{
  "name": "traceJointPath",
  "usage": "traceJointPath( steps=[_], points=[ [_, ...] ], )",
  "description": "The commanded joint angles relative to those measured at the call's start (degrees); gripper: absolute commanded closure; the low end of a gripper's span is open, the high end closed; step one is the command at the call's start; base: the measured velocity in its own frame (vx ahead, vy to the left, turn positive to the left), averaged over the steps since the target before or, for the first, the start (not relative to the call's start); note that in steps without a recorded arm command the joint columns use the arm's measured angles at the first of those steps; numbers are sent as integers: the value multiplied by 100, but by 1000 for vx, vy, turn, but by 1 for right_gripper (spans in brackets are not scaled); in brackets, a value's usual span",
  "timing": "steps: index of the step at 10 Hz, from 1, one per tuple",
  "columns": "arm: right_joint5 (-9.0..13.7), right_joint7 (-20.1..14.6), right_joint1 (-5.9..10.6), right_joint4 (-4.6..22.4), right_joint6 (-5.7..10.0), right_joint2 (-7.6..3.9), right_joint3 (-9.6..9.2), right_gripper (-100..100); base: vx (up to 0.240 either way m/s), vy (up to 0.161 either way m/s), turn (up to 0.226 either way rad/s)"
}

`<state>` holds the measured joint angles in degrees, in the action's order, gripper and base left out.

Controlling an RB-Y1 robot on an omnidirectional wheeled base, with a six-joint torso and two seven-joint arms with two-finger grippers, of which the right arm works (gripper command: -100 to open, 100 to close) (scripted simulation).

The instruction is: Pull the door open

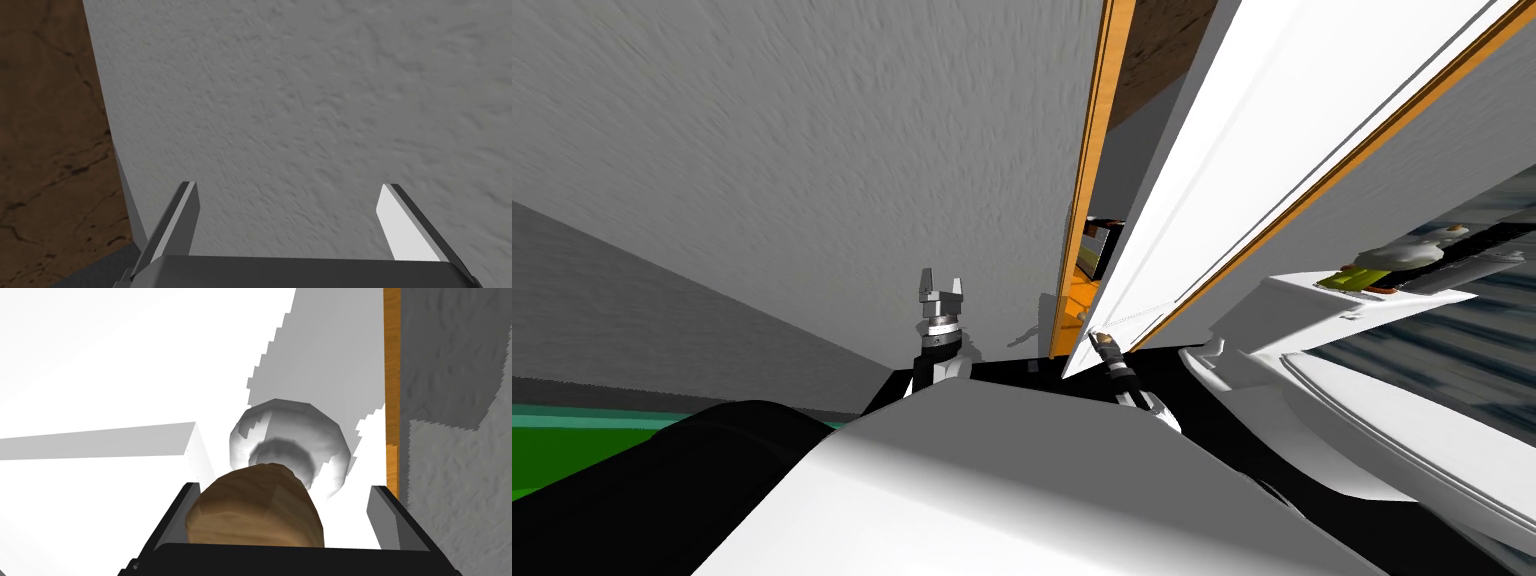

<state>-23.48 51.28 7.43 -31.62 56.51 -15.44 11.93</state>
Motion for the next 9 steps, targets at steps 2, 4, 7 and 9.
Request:
traceJointPath(
  steps=[2,4,7,9],
  points=[
    [-81,-43,-185,-191,-60,202,-149,100,11,2,-13],
    [81,-145,-23,-28,0,12,-24,100,-3,-25,38],
    [238,-478,-35,-48,-17,5,-81,100,-33,-70,92],
    [336,-686,-43,-62,-29,1,-117,100,-28,-47,66]
  ],
)
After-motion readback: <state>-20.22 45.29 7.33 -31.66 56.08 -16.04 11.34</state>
